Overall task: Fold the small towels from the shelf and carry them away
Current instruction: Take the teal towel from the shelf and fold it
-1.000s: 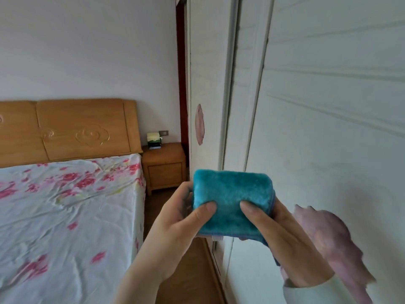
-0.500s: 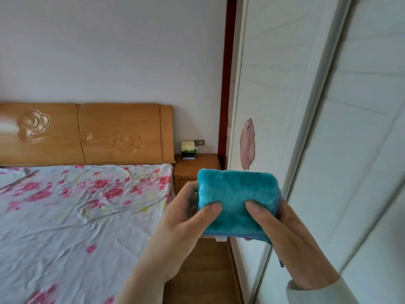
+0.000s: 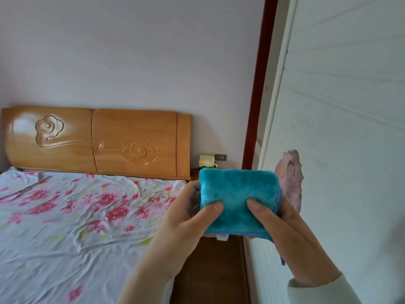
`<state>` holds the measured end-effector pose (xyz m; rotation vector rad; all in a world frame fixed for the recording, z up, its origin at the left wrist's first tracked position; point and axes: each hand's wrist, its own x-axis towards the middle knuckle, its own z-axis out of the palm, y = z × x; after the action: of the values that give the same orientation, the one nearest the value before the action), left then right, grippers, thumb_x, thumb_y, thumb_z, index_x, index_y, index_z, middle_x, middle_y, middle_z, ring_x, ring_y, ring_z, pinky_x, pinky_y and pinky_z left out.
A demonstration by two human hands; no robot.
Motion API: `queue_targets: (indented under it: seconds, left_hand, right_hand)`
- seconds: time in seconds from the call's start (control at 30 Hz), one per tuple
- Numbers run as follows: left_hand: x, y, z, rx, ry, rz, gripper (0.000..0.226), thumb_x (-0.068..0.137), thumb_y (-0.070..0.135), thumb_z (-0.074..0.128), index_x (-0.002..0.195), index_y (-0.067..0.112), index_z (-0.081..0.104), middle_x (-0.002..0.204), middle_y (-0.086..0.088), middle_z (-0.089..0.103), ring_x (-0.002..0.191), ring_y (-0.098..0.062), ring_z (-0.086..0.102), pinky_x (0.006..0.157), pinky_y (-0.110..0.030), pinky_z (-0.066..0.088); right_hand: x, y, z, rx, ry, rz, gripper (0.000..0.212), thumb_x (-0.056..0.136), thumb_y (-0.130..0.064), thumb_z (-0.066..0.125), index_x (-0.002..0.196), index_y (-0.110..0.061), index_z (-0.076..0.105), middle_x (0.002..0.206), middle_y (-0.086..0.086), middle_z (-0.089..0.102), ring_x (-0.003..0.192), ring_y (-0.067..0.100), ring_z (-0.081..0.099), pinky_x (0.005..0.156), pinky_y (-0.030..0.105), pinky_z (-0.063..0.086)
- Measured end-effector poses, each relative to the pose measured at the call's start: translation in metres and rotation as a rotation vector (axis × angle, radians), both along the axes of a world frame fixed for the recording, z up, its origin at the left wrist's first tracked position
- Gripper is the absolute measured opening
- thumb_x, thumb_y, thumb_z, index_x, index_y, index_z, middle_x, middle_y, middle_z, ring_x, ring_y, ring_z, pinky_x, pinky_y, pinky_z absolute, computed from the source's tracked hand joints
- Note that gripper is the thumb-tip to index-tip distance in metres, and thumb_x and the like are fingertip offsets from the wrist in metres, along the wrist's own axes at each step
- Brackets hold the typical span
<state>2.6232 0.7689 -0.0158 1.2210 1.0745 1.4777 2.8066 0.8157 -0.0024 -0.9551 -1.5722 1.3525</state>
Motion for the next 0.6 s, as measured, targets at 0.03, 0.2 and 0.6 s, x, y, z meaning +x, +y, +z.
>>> queue_targets:
  seconds: [0.03, 0.2, 0.6]
  left_hand:
    - [-0.004, 0.017, -0.001, -0.004, -0.003, 0.004, 0.045, 0.079, 0.031, 0.071, 0.120, 0.015, 0.062, 0.100, 0.004, 0.074, 0.101, -0.019, 0.073, 0.077, -0.030, 0.060]
    - [-0.034, 0.111, -0.015, -0.011, 0.008, 0.027, 0.041, 0.086, 0.031, 0.073, 0.124, 0.018, 0.063, 0.109, -0.001, 0.072, 0.106, -0.023, 0.072, 0.085, -0.037, 0.061]
    - [-0.129, 0.389, -0.027, -0.045, 0.009, 0.023, 0.040, 0.084, 0.031, 0.072, 0.122, 0.020, 0.065, 0.115, -0.007, 0.071, 0.110, -0.027, 0.071, 0.090, -0.044, 0.060]
  right_hand:
    - [-0.005, 0.019, -0.001, 0.003, 0.007, 0.016, 0.034, 0.076, -0.047, 0.054, 0.110, -0.040, 0.053, 0.105, -0.011, 0.067, 0.080, -0.014, 0.067, 0.055, 0.005, 0.049]
    - [-0.034, 0.116, -0.016, 0.019, -0.003, 0.036, 0.035, 0.076, -0.049, 0.057, 0.110, -0.042, 0.055, 0.094, -0.021, 0.073, 0.087, -0.009, 0.070, 0.064, 0.008, 0.053]
    - [-0.121, 0.390, -0.029, 0.007, 0.031, 0.059, 0.040, 0.073, -0.055, 0.058, 0.112, -0.046, 0.056, 0.099, -0.026, 0.072, 0.099, -0.001, 0.071, 0.076, 0.019, 0.059]
